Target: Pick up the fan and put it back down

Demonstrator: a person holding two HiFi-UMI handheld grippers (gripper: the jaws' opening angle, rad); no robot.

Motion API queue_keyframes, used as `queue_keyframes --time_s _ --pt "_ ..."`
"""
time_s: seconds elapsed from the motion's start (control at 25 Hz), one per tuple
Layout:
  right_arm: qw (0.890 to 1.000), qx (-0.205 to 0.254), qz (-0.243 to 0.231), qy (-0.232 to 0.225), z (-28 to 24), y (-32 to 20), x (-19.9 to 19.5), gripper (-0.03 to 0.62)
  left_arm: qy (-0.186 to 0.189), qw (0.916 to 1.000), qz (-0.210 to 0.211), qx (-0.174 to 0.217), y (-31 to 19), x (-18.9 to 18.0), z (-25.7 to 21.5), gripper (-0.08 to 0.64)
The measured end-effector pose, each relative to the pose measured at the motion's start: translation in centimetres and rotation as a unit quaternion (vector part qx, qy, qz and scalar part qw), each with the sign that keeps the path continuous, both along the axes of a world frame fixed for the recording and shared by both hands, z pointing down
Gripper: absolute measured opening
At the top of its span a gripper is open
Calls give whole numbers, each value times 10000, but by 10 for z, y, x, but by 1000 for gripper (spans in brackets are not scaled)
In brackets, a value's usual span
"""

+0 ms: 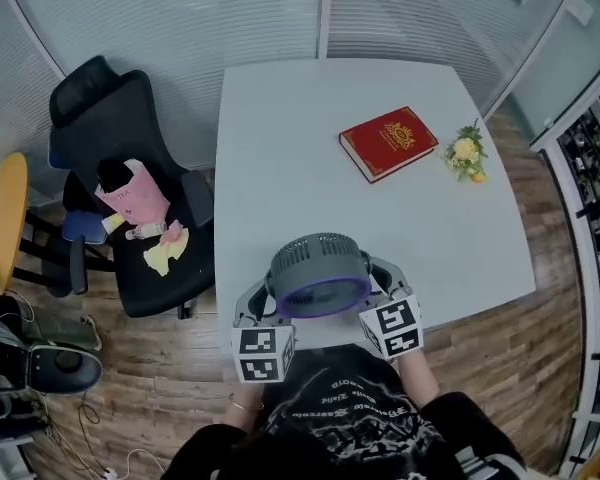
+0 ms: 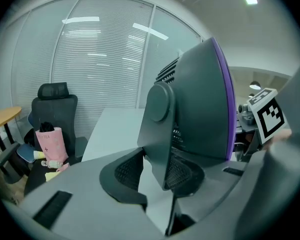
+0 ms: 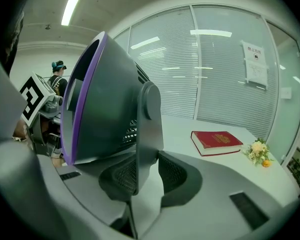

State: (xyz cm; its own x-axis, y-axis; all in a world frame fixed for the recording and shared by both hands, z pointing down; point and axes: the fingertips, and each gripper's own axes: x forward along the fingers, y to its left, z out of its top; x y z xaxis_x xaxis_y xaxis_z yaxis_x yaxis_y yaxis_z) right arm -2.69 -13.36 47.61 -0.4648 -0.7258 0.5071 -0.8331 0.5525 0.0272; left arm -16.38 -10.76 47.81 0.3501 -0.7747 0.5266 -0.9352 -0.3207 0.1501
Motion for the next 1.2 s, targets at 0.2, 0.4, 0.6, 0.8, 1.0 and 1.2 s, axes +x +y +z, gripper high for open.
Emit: queue_keyframes --time_s 0.2,0.4,0.6,0.8,1.0,1.2 --pt "9994 1 332 -23 -4 16 5 92 -31 9993 363 9 5 4 -5 107" --pt "9975 26 706 67 -9 30 14 94 -9 9969 792 23 8 12 -10 107" --pt "9952 47 969 125 -14 48 19 98 -28 9927 1202 61 16 19 -18 112" --pt "9917 116 1260 233 -19 59 33 100 -40 9892 1466 89 19 33 -24 110" --pt "9882 100 1513 231 -25 64 55 100 89 9852 1706 152 17 56 -33 110" --pt "9860 58 1643 274 -27 61 85 98 45 9835 1808 52 10 87 -31 110"
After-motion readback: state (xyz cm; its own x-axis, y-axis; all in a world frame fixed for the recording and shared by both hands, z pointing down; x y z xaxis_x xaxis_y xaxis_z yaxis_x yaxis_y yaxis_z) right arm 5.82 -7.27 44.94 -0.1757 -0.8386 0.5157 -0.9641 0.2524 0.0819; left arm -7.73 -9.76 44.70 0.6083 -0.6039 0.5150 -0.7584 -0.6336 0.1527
